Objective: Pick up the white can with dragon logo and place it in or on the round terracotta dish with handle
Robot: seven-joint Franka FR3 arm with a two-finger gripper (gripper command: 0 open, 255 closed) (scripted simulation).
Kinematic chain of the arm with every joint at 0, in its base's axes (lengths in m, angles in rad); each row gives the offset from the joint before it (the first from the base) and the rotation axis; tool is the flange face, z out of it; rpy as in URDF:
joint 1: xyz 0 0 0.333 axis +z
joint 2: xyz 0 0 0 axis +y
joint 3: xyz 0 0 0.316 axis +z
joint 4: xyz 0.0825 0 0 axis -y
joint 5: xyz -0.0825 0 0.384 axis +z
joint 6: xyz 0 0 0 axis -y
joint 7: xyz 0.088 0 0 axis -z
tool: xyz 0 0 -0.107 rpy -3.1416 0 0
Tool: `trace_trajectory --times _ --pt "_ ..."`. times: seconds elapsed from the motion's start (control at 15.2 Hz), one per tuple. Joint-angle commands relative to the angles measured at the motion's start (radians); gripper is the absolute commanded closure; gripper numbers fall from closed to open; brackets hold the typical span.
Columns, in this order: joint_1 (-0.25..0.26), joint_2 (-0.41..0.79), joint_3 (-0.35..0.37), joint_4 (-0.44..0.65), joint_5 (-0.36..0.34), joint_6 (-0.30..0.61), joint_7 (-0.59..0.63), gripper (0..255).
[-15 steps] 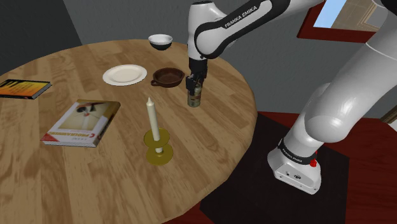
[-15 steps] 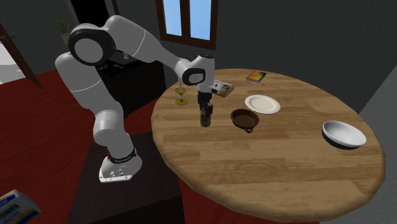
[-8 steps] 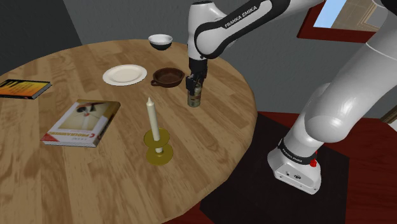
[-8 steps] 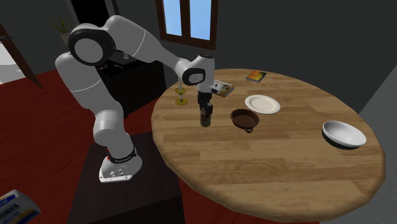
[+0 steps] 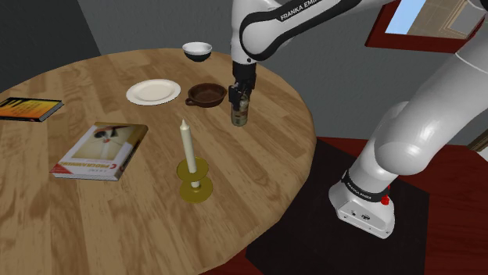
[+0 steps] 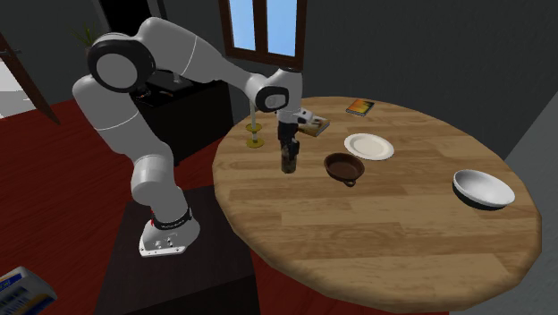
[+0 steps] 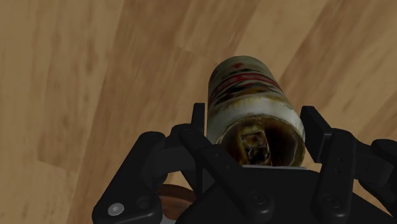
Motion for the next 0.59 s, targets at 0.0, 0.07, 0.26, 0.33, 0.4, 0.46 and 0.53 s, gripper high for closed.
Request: trace_trajectory --times 0.0,0.07,0.26,0.33,0.4,0.46,0.53 --pt "0.0 -0.013 0.0 0.019 0.001 -0.031 0.0 255" --pt "0.0 -0.018 -0.001 0.027 0.001 -0.045 0.0 255" --pt "0.0 -0.034 -0.002 0.053 0.002 -0.087 -0.001 255" --pt "0.0 -0.039 -0.002 0.062 0.003 -0.101 -0.001 255" --pt "0.0 -0.044 -0.002 0.071 0.003 -0.115 -0.001 255" --pt "0.0 -0.048 -0.003 0.081 0.003 -0.128 -0.002 255" --pt "0.0 -0.052 -0.003 0.09 0.003 -0.142 -0.002 255"
